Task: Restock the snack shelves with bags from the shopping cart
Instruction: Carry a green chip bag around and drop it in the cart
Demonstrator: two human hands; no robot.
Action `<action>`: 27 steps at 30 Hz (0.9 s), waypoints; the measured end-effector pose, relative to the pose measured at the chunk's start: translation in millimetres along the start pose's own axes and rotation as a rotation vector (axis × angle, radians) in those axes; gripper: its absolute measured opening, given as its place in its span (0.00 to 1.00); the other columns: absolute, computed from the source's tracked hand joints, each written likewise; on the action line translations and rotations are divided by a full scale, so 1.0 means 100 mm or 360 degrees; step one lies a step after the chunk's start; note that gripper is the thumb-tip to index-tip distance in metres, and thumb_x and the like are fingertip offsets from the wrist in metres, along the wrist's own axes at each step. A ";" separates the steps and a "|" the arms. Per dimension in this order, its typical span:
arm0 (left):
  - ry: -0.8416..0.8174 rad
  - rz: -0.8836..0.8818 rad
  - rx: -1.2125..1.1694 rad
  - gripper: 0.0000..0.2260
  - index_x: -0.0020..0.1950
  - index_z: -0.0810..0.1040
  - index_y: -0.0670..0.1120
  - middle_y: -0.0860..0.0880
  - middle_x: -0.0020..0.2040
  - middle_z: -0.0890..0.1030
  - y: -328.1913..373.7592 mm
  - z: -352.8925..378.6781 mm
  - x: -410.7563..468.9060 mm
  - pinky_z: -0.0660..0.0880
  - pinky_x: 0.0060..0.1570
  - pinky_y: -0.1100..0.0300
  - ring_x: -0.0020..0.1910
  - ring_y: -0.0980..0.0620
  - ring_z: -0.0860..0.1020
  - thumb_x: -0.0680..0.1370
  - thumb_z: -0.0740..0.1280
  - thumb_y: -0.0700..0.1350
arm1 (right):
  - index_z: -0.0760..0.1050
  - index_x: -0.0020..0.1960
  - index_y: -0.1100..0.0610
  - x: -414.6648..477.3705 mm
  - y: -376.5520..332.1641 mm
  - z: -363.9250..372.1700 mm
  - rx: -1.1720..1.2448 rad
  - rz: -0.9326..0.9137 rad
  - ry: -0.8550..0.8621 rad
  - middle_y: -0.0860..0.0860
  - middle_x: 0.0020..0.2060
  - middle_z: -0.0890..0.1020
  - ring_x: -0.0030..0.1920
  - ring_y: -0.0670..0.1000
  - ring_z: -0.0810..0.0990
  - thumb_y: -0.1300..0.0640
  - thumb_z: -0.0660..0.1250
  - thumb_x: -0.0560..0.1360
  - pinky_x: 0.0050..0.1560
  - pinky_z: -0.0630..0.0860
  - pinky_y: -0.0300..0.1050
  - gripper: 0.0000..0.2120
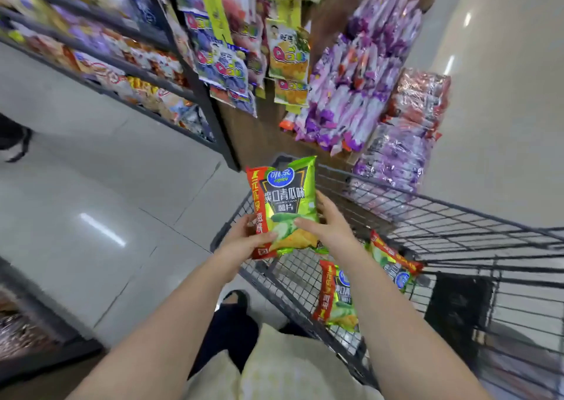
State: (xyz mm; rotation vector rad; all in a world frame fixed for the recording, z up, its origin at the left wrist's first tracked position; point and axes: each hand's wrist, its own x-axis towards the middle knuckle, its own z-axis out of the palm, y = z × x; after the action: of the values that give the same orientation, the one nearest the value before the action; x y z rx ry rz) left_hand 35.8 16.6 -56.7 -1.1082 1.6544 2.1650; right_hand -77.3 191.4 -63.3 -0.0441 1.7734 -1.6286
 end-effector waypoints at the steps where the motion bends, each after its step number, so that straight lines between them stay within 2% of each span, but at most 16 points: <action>1: 0.0061 0.0061 -0.0063 0.46 0.68 0.70 0.51 0.44 0.60 0.81 0.06 -0.15 -0.04 0.80 0.52 0.40 0.52 0.43 0.84 0.53 0.85 0.51 | 0.68 0.69 0.43 0.08 -0.07 0.18 -0.0037 -0.0025 -0.0015 0.45 0.64 0.76 0.63 0.46 0.76 0.47 0.82 0.60 0.63 0.75 0.54 0.41; 3: 0.0177 0.0174 -0.0153 0.41 0.66 0.70 0.51 0.45 0.59 0.81 0.21 -0.48 -0.14 0.82 0.46 0.48 0.51 0.45 0.84 0.56 0.85 0.47 | 0.69 0.65 0.46 0.24 -0.24 0.58 -0.0095 -0.0084 -0.0096 0.46 0.62 0.79 0.62 0.48 0.78 0.43 0.82 0.56 0.62 0.76 0.57 0.41; 5: 0.0310 0.0269 -0.0258 0.38 0.62 0.71 0.52 0.46 0.57 0.81 0.35 -0.87 -0.22 0.80 0.41 0.57 0.49 0.49 0.84 0.56 0.84 0.43 | 0.70 0.63 0.48 0.44 -0.36 1.02 -0.0145 -0.0135 -0.0207 0.48 0.60 0.81 0.59 0.50 0.80 0.48 0.82 0.60 0.60 0.77 0.58 0.35; 7: 0.0447 0.0329 -0.0406 0.34 0.58 0.71 0.53 0.45 0.56 0.82 0.46 -1.32 -0.27 0.79 0.41 0.57 0.48 0.48 0.83 0.56 0.81 0.41 | 0.71 0.64 0.52 0.60 -0.50 1.53 -0.0166 -0.0169 -0.0327 0.50 0.59 0.81 0.58 0.50 0.81 0.56 0.79 0.66 0.59 0.78 0.57 0.29; 8: 0.0505 0.0361 -0.0464 0.32 0.57 0.72 0.53 0.45 0.56 0.82 0.51 -1.55 -0.29 0.79 0.41 0.57 0.49 0.48 0.83 0.57 0.79 0.41 | 0.72 0.65 0.53 0.66 -0.56 1.79 -0.0175 -0.0175 -0.0384 0.50 0.59 0.81 0.58 0.50 0.81 0.56 0.79 0.67 0.59 0.78 0.57 0.30; 11: 0.0614 0.0417 -0.0557 0.29 0.55 0.72 0.53 0.48 0.53 0.83 0.70 -2.28 -0.38 0.79 0.38 0.60 0.45 0.50 0.84 0.57 0.77 0.41 | 0.72 0.68 0.51 0.85 -0.75 2.61 -0.0171 -0.0182 -0.0523 0.50 0.60 0.81 0.59 0.52 0.81 0.50 0.81 0.62 0.58 0.79 0.55 0.37; 13: 0.0665 0.0460 -0.0583 0.30 0.58 0.73 0.50 0.48 0.52 0.83 0.86 -2.79 -0.43 0.79 0.36 0.61 0.42 0.52 0.84 0.57 0.77 0.41 | 0.72 0.69 0.51 0.97 -0.88 3.15 -0.0143 -0.0198 -0.0622 0.51 0.60 0.82 0.59 0.54 0.81 0.51 0.80 0.61 0.58 0.78 0.55 0.38; 17: 0.0761 0.0551 -0.0528 0.37 0.66 0.71 0.45 0.42 0.58 0.81 1.27 -3.89 -0.48 0.79 0.35 0.63 0.45 0.50 0.83 0.59 0.78 0.41 | 0.68 0.72 0.53 1.31 -1.22 4.29 -0.0180 -0.0283 -0.0724 0.51 0.64 0.79 0.63 0.54 0.78 0.54 0.78 0.62 0.62 0.76 0.57 0.41; 20: 0.0835 0.0672 -0.0474 0.34 0.69 0.70 0.45 0.43 0.59 0.81 1.72 -4.68 -0.51 0.78 0.35 0.67 0.46 0.51 0.82 0.66 0.79 0.39 | 0.69 0.69 0.56 1.53 -1.63 5.11 -0.0185 -0.0376 -0.0710 0.52 0.65 0.77 0.63 0.50 0.77 0.64 0.74 0.67 0.63 0.75 0.50 0.33; 23: 0.0921 0.0788 -0.0445 0.25 0.69 0.70 0.45 0.44 0.58 0.81 2.24 -5.37 -0.49 0.78 0.35 0.67 0.46 0.51 0.82 0.74 0.74 0.40 | 0.69 0.65 0.55 1.74 -2.13 5.83 -0.0156 -0.0495 -0.0740 0.50 0.60 0.78 0.56 0.40 0.78 0.74 0.67 0.72 0.54 0.77 0.39 0.26; 24: 0.0942 0.0825 -0.0418 0.24 0.69 0.71 0.45 0.44 0.58 0.81 2.41 -5.59 -0.45 0.78 0.36 0.66 0.46 0.51 0.82 0.75 0.73 0.40 | 0.68 0.65 0.55 1.82 -2.30 6.03 -0.0153 -0.0526 -0.0743 0.50 0.59 0.78 0.55 0.41 0.79 0.75 0.65 0.73 0.52 0.78 0.38 0.25; 27: 0.0994 0.0923 -0.0365 0.21 0.67 0.73 0.46 0.45 0.57 0.82 2.95 -6.11 -0.34 0.78 0.39 0.63 0.46 0.51 0.83 0.75 0.72 0.42 | 0.68 0.66 0.58 2.13 -2.76 6.57 -0.0116 -0.0641 -0.0762 0.54 0.63 0.77 0.62 0.51 0.78 0.75 0.65 0.73 0.60 0.77 0.50 0.24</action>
State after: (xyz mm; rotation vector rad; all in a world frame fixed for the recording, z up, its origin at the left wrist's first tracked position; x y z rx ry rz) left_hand 160.3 -625.2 128.7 -1.6684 2.2548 2.5719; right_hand -16.0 -527.7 115.4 -0.8027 1.5049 -1.6428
